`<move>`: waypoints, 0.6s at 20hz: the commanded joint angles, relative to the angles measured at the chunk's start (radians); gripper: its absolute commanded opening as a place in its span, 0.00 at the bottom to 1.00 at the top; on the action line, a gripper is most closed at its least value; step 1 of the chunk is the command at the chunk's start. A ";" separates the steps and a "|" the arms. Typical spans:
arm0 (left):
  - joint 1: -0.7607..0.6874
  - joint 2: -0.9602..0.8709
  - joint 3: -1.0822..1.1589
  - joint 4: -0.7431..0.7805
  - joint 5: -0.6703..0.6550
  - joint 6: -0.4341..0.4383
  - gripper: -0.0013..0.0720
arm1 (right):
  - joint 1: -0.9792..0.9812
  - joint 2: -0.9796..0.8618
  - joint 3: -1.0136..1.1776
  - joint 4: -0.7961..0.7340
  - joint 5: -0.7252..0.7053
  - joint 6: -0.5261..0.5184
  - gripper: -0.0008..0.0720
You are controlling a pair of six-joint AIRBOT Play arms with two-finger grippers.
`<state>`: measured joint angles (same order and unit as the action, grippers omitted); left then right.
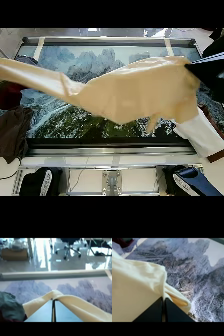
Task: Fold the shirts.
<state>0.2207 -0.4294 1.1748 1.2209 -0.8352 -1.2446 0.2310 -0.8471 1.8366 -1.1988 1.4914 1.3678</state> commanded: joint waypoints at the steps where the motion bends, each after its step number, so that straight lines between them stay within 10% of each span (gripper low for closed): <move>1: 0.026 -0.005 0.013 0.002 -0.023 -0.012 0.03 | 0.000 0.003 0.024 -0.002 0.060 0.011 0.03; 7: 0.022 -0.463 0.009 0.002 -0.356 -0.011 0.03 | 0.000 -0.245 -0.348 -0.011 0.088 0.006 0.03; 12: -0.004 -0.883 0.011 0.009 -0.140 0.017 0.03 | 0.000 -0.569 -0.584 0.001 -0.348 0.016 0.03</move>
<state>0.2279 -1.0996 1.1831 1.2289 -1.0813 -1.2396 0.2310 -1.2560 1.3624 -1.2076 1.3830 1.3766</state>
